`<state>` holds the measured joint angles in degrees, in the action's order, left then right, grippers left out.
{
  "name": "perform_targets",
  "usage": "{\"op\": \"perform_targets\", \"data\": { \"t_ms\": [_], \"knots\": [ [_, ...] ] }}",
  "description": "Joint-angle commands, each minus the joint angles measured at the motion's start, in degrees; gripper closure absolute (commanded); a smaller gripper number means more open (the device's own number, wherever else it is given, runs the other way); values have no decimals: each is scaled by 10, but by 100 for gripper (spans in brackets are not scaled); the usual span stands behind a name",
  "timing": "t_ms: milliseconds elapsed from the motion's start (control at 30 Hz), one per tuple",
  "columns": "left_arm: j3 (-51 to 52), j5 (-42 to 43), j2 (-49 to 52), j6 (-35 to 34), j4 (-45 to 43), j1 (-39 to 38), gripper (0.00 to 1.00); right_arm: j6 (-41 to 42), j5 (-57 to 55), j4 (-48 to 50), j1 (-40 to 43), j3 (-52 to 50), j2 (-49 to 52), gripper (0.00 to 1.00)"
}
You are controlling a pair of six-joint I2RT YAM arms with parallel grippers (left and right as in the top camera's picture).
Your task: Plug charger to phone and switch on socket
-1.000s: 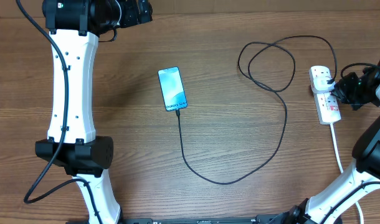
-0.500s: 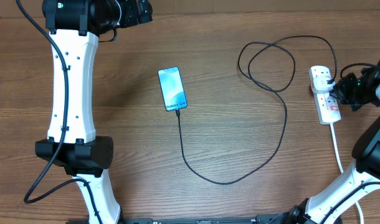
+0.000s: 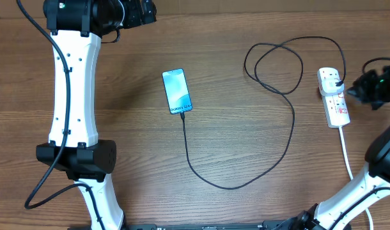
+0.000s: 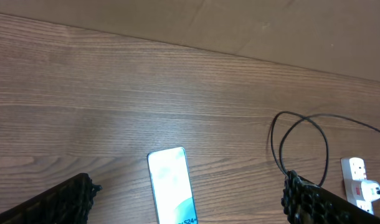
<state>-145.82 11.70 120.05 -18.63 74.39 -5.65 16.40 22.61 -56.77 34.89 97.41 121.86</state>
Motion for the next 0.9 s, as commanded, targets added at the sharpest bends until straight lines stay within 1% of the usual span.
{"op": "perform_targets", "data": {
  "t_ms": [0,333,400,533,700,800,867],
  "knots": [
    [3,-3,6,7,0,-5,0,-17,10,-17,7,44,-47,96],
    [3,-3,6,6,0,-5,1,-19,12,-62,-6,59,-167,96],
    [3,-3,6,6,0,-5,0,-42,28,-76,-16,59,-192,96],
    [3,-3,6,7,0,-5,0,-78,45,-107,-53,59,-253,96],
    [3,-3,6,6,0,-5,0,-95,42,-141,-124,59,-327,96],
    [3,-3,6,7,0,-5,0,-94,41,-157,-172,59,-371,91],
    [3,-3,6,7,0,-5,0,-94,41,-167,-197,59,-394,83]
  ]
}}
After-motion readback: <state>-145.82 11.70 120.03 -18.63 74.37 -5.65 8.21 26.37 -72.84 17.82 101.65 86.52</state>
